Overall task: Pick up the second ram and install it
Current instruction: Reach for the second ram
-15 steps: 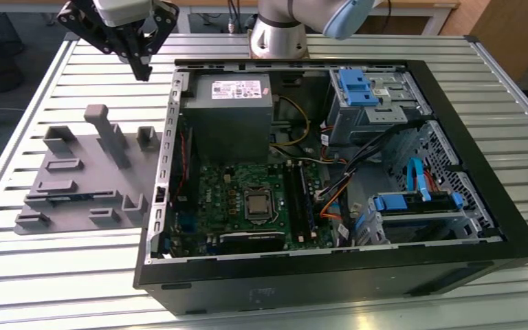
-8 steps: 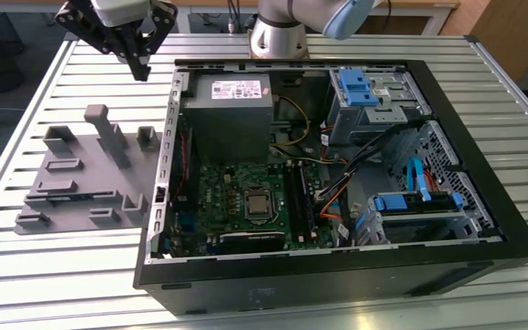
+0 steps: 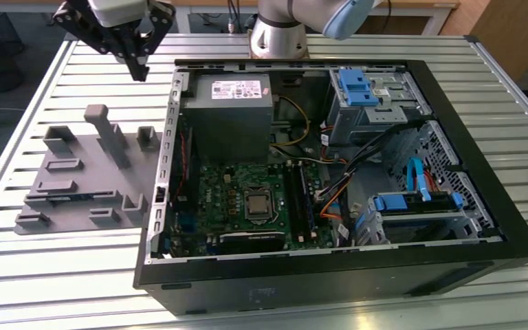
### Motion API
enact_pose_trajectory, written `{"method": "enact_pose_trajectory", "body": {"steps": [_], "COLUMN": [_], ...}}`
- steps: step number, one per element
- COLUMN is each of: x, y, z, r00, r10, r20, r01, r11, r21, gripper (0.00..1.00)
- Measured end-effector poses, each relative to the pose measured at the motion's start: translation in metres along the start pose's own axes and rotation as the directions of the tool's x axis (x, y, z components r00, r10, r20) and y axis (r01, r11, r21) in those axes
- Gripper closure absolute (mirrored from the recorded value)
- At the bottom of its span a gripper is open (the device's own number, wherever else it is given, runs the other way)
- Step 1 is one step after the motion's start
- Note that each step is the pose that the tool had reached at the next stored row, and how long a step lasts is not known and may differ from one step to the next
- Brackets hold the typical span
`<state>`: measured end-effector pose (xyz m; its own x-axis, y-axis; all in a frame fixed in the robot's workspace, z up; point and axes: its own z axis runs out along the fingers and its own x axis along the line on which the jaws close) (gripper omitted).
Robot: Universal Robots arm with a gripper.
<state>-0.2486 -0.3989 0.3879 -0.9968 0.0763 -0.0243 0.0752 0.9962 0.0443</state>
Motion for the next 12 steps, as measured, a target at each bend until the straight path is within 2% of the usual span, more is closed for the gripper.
{"method": "enact_pose_trajectory", "body": {"steps": [12], "x": [0.0093], "y": [-0.0007], "z": [-0.0001], "r00": [1.0], "r10": [0.0], "r20": [0.0], "r01": [0.0], "r11": [1.0], "r21": [0.0], "gripper": [0.89]}}
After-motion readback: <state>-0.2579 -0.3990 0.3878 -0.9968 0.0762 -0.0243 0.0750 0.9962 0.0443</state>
